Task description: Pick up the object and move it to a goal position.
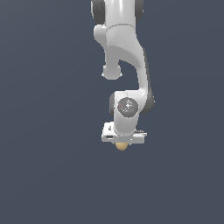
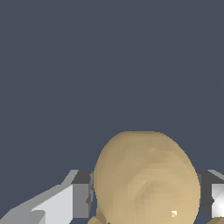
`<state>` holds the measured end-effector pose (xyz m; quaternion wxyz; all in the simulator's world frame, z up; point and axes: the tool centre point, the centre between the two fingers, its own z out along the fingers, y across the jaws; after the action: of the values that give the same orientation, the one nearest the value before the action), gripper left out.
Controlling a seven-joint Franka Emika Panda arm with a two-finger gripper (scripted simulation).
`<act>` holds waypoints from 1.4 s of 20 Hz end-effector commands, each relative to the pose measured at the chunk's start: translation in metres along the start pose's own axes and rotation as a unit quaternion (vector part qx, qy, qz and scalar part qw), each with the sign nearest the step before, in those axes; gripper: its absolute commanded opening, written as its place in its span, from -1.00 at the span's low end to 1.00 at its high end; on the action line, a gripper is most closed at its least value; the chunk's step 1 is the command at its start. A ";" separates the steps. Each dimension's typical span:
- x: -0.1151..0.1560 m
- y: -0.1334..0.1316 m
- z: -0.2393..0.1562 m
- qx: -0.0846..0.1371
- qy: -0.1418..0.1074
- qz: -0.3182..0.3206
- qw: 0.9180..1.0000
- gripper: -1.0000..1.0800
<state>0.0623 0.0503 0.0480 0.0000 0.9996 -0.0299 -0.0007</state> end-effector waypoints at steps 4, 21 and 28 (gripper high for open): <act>0.000 0.009 -0.028 0.000 0.001 0.000 1.000 -1.00; 0.002 0.063 -0.207 0.000 0.001 0.000 1.000 -1.00; 0.004 0.081 -0.269 0.000 0.001 0.000 1.000 -1.00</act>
<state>0.0622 -0.0279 0.3061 -0.0003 0.9995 -0.0305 0.0008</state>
